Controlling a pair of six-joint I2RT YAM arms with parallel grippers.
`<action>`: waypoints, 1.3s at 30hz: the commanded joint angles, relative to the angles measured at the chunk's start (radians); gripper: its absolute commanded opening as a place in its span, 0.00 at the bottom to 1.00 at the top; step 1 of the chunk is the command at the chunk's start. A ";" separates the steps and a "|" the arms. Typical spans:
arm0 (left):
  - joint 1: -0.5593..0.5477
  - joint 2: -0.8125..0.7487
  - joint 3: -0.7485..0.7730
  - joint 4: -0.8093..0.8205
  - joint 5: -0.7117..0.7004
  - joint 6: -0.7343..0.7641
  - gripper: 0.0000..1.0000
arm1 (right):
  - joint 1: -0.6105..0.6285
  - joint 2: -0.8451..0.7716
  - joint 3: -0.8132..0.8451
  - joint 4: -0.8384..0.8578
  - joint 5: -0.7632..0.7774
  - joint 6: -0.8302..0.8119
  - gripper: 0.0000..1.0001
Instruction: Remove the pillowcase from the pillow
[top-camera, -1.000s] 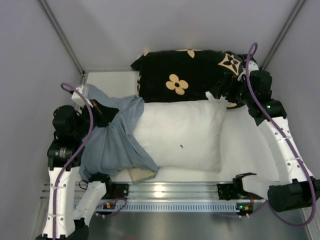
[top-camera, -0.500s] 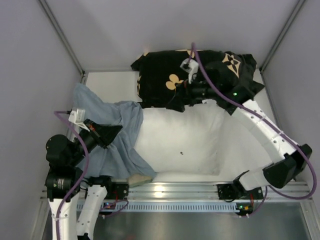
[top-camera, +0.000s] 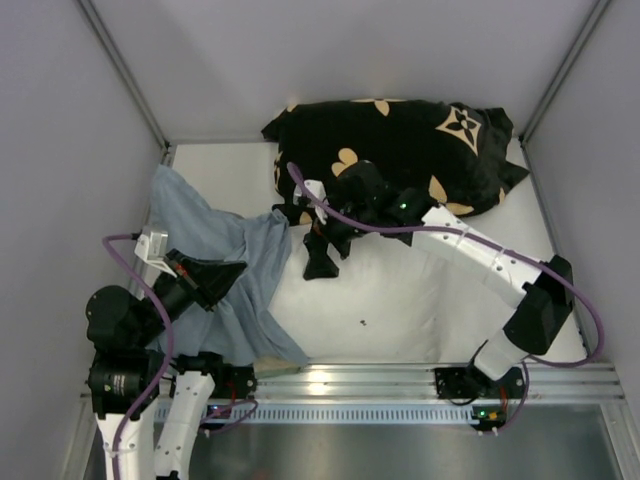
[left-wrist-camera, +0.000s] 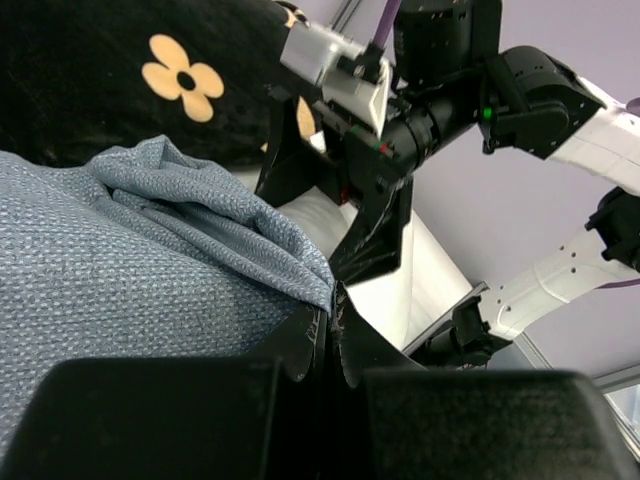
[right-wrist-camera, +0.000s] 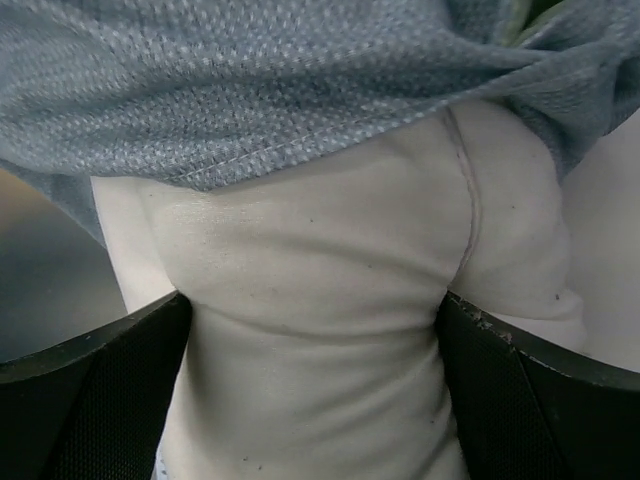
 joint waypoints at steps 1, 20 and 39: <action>0.002 -0.018 0.023 0.099 0.063 -0.029 0.00 | 0.095 0.025 -0.069 -0.020 0.030 -0.016 0.95; 0.002 0.300 0.279 -0.276 -0.665 0.063 0.99 | 0.474 -0.471 -0.658 0.314 0.731 0.265 0.00; 0.002 0.647 0.315 -0.226 -0.524 0.137 0.98 | 1.028 -0.317 -0.594 0.185 1.486 0.369 0.00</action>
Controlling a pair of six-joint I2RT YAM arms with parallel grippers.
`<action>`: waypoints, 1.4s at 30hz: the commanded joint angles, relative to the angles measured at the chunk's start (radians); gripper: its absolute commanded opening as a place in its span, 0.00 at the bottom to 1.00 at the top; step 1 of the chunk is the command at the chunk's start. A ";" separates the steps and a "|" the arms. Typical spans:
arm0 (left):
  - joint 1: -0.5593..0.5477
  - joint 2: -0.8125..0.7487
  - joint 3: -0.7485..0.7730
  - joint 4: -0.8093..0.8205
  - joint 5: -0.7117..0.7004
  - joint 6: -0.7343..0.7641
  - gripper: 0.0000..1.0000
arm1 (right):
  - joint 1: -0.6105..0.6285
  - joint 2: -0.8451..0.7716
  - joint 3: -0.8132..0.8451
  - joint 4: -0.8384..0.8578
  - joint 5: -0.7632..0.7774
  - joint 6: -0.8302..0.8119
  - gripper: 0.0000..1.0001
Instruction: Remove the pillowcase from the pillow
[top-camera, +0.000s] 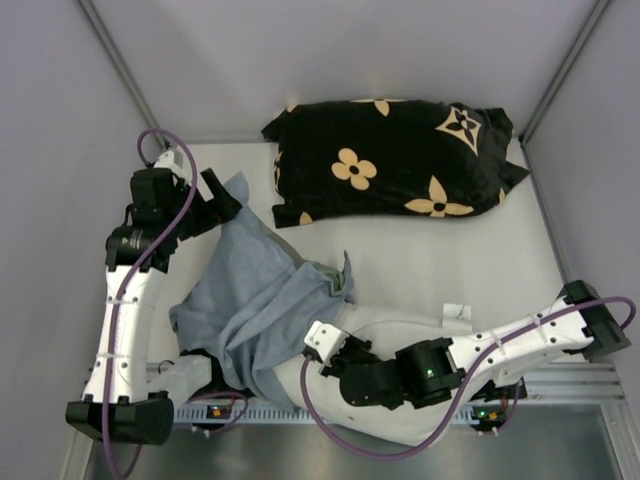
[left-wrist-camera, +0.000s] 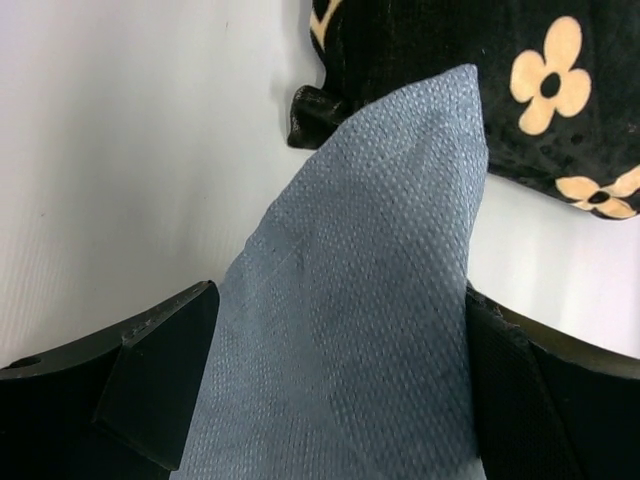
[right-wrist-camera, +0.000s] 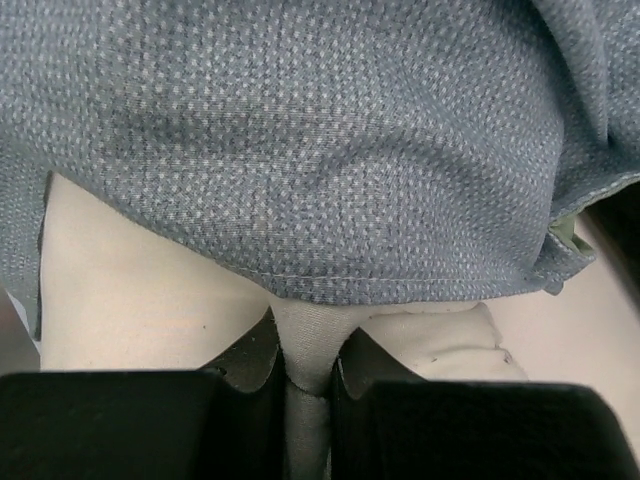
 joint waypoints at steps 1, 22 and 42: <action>0.003 -0.052 0.009 0.040 0.019 0.031 0.93 | 0.033 0.028 -0.024 -0.150 -0.024 0.067 0.00; 0.003 -0.353 0.328 -0.038 -0.896 0.075 0.00 | -0.524 0.004 -0.075 -0.102 -0.076 0.053 0.00; -0.021 -0.339 0.577 -0.052 -1.234 0.226 0.00 | -1.343 0.076 0.030 -0.142 -0.260 0.156 0.00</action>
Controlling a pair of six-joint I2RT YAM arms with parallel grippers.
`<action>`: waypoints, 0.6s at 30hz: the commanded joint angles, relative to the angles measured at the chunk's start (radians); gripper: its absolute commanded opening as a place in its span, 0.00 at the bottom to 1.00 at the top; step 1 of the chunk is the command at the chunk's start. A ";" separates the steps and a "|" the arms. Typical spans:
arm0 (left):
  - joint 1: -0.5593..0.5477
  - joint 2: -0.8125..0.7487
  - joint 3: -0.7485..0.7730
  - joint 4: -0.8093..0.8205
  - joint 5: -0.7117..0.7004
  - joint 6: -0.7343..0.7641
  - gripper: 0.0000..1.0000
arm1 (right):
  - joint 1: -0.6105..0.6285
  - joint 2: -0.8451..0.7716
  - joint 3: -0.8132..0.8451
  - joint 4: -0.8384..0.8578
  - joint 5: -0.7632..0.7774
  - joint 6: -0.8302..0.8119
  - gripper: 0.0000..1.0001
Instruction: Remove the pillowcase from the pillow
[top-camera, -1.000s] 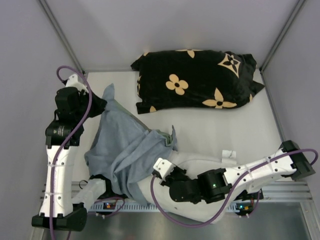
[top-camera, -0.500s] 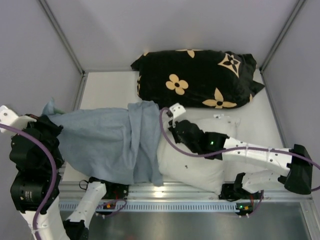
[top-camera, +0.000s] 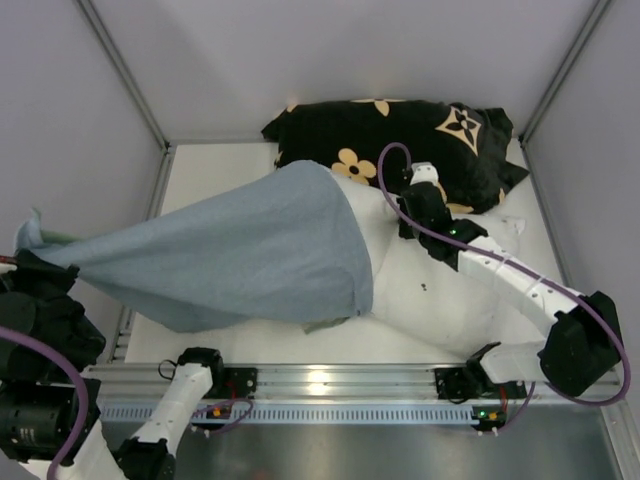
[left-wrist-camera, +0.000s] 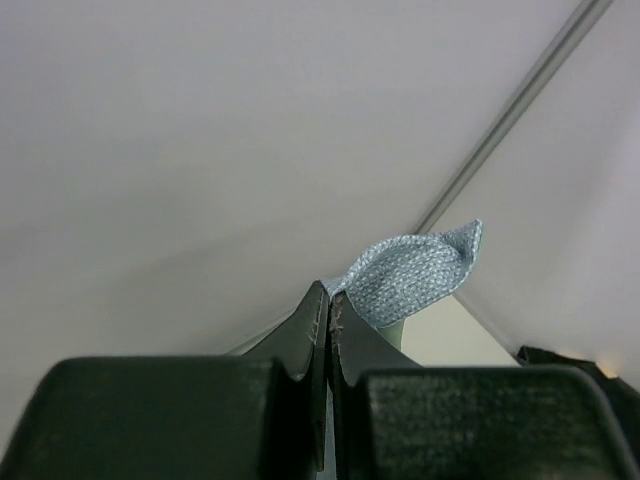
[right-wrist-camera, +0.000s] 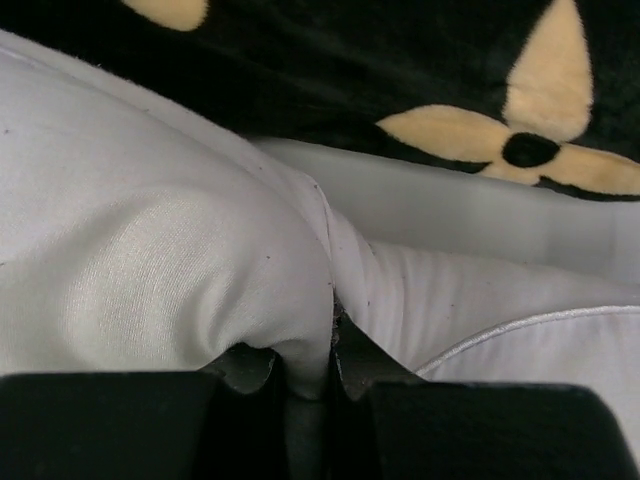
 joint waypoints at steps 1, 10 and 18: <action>-0.002 0.006 0.088 0.105 -0.195 0.069 0.00 | -0.115 0.016 -0.009 -0.128 0.215 0.042 0.00; -0.050 0.070 0.261 0.115 -0.258 0.124 0.00 | -0.169 0.033 0.000 -0.130 0.235 0.046 0.00; -0.070 0.075 0.191 0.117 0.025 0.080 0.00 | -0.160 -0.021 -0.018 -0.070 0.031 0.017 0.00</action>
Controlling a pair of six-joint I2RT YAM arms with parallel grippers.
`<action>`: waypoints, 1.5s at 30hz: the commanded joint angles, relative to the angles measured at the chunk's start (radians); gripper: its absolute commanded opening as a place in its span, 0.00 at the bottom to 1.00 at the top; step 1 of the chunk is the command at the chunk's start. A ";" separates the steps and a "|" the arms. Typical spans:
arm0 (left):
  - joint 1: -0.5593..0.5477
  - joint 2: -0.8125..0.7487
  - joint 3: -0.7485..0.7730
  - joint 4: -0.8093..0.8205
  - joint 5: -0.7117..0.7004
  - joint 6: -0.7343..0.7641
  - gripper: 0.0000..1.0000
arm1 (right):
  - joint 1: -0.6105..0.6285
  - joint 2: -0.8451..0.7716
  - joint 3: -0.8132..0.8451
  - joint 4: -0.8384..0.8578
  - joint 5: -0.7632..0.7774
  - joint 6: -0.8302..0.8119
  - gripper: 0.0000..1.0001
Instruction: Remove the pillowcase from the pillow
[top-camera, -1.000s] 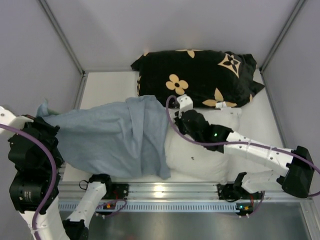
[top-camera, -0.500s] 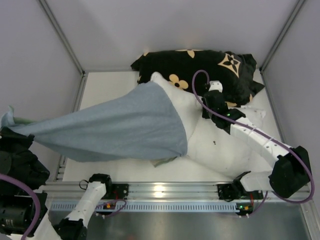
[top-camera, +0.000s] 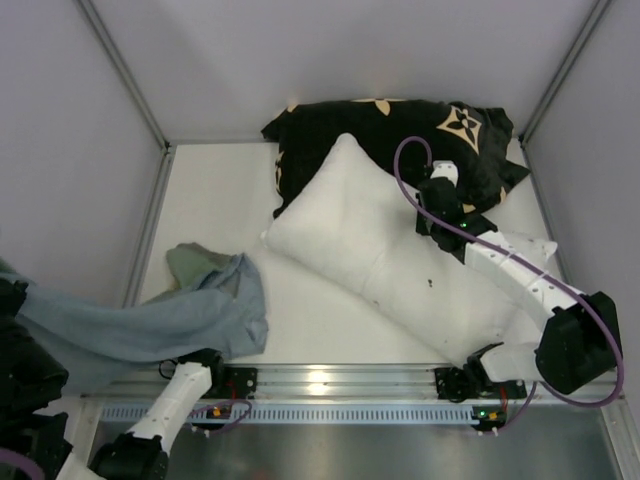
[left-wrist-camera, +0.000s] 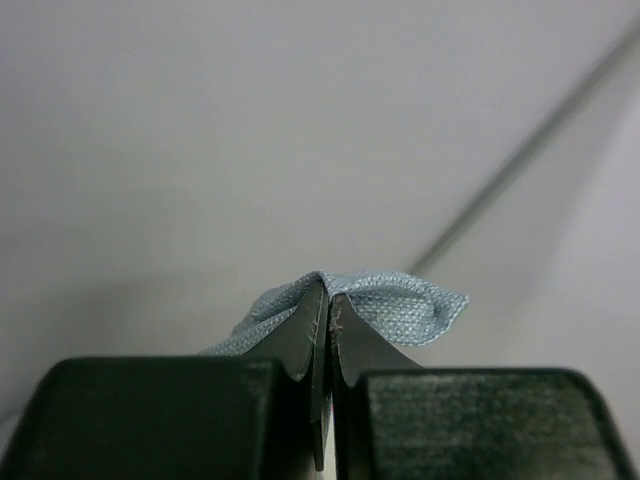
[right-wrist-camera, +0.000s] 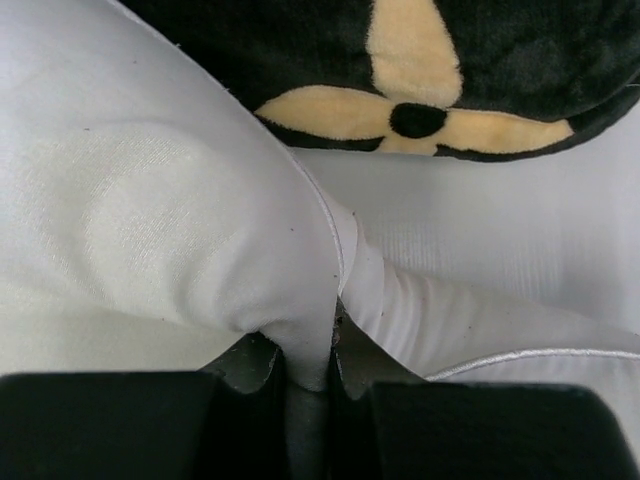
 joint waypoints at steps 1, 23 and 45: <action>-0.006 0.036 -0.096 0.035 0.326 -0.024 0.00 | -0.010 -0.057 -0.024 -0.006 -0.054 -0.025 0.00; 0.026 0.437 -0.695 0.070 0.672 -0.279 0.27 | 0.346 -0.021 0.020 0.030 -0.511 -0.204 0.00; 0.026 0.569 -0.808 0.268 1.207 -0.204 0.84 | 0.364 -0.116 -0.076 0.019 -0.548 -0.169 0.00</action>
